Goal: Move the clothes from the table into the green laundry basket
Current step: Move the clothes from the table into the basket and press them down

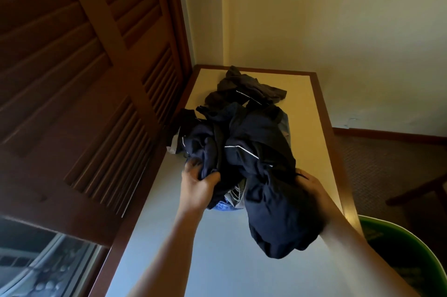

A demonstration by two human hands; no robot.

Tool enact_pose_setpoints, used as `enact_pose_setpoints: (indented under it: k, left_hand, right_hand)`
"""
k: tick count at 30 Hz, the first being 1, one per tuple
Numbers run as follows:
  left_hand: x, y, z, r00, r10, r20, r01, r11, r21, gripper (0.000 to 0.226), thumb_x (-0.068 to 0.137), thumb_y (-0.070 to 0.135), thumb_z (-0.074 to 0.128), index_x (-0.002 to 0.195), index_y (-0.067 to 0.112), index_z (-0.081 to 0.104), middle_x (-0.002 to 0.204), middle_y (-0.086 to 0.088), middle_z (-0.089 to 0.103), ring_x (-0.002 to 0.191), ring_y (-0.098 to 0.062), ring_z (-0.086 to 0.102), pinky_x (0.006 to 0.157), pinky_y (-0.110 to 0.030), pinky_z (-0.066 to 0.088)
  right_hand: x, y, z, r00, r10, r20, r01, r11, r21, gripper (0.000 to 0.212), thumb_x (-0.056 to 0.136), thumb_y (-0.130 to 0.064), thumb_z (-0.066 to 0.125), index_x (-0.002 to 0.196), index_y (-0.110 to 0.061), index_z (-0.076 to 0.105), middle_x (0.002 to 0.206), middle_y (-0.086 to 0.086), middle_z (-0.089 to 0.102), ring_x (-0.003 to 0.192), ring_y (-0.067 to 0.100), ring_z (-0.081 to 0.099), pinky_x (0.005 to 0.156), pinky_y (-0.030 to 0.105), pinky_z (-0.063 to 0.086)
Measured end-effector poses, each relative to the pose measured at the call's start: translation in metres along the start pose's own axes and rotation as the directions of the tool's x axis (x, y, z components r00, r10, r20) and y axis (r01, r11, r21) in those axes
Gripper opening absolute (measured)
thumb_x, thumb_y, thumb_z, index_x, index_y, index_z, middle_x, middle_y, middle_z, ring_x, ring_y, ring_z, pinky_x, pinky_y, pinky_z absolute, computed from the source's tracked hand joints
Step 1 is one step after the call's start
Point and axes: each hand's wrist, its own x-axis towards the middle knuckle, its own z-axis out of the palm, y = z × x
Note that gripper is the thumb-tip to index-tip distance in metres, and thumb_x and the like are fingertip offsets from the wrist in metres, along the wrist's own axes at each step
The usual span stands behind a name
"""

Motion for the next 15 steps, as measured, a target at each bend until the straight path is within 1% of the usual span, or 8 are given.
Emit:
enact_pose_setpoints:
  k: [1,3,5,7,9,11,13,15]
  left_hand:
    - [-0.013,0.003,0.0,0.999,-0.006,0.035,0.008,0.997,-0.073,0.026,0.065,0.01,0.067,0.091,0.01,0.069,0.075,0.007,0.068,0.074,-0.026,0.069,0.065,-0.038,0.056]
    - [-0.041,0.01,0.001,0.994,-0.011,0.105,0.031,0.982,-0.184,0.01,0.064,0.004,0.062,0.071,0.01,0.059,0.06,-0.005,0.052,0.055,-0.023,0.05,0.053,-0.03,0.041]
    - [-0.066,0.013,0.0,0.996,-0.012,0.092,0.035,0.965,-0.261,0.017,0.06,0.001,0.059,0.057,0.015,0.05,0.06,-0.005,0.043,0.059,-0.02,0.042,0.057,-0.027,0.035]
    - [-0.091,0.013,0.004,0.997,-0.057,0.057,0.073,0.931,-0.357,0.012,0.057,-0.002,0.057,0.062,0.008,0.054,0.065,-0.009,0.052,0.063,-0.025,0.051,0.063,-0.031,0.041]
    - [-0.12,0.01,0.012,0.996,-0.071,0.059,0.089,0.907,-0.411,0.025,0.054,-0.004,0.055,0.078,-0.009,0.057,0.07,-0.012,0.062,0.065,-0.027,0.062,0.064,-0.03,0.048]
    - [-0.149,0.009,0.024,0.996,-0.03,0.082,0.061,0.908,-0.414,0.032,0.053,-0.005,0.054,0.082,-0.019,0.055,0.074,-0.015,0.062,0.066,-0.029,0.062,0.064,-0.03,0.048]
    - [-0.18,0.004,0.036,0.995,0.004,0.103,0.036,0.923,-0.383,0.026,0.056,-0.003,0.056,0.077,-0.018,0.056,0.074,-0.017,0.062,0.068,-0.03,0.062,0.066,-0.033,0.048]
    - [-0.205,-0.004,0.053,0.998,-0.022,0.066,0.038,0.967,-0.251,0.023,0.063,0.005,0.064,0.077,-0.012,0.062,0.075,-0.018,0.066,0.072,-0.031,0.065,0.069,-0.038,0.051]
  right_hand:
    - [-0.005,-0.001,-0.003,0.999,-0.015,0.04,0.015,1.0,-0.001,0.013,0.09,-0.013,0.064,0.1,-0.006,0.067,0.083,-0.004,0.078,0.08,0.012,0.074,0.068,0.019,0.057]
    - [-0.014,0.008,-0.019,0.994,-0.023,0.104,0.022,1.0,0.006,0.043,0.073,-0.022,0.076,0.107,0.002,0.065,0.097,0.007,0.075,0.093,0.023,0.072,0.083,0.031,0.058]
    - [-0.034,0.011,-0.038,0.989,-0.002,0.145,0.004,1.0,-0.014,0.064,0.061,-0.026,0.082,0.121,-0.01,0.066,0.115,0.006,0.075,0.107,0.023,0.071,0.096,0.038,0.053]
    - [-0.055,0.013,-0.055,0.985,0.023,0.173,-0.006,0.995,-0.098,0.075,0.062,-0.023,0.079,0.134,-0.028,0.06,0.124,-0.003,0.073,0.114,0.015,0.07,0.096,0.033,0.054]
    - [-0.077,0.018,-0.078,0.984,0.092,0.151,-0.066,0.983,-0.17,0.08,0.067,-0.018,0.088,0.137,-0.029,0.052,0.124,-0.002,0.07,0.11,0.015,0.07,0.089,0.024,0.056]
    - [-0.093,0.042,-0.108,0.983,0.175,0.064,-0.142,0.927,-0.347,0.092,0.051,-0.053,0.099,0.132,-0.033,0.062,0.131,0.008,0.063,0.116,0.026,0.065,0.102,0.034,0.053]
    - [-0.101,0.078,-0.142,0.979,0.202,-0.001,-0.177,0.856,-0.485,0.079,0.04,-0.077,0.09,0.11,-0.047,0.073,0.132,0.014,0.064,0.123,0.034,0.062,0.11,0.052,0.046]
    - [-0.12,0.095,-0.16,0.991,0.122,-0.06,-0.136,0.885,-0.445,0.038,0.057,-0.054,0.093,0.09,-0.052,0.075,0.115,0.017,0.072,0.111,0.037,0.068,0.103,0.054,0.05]
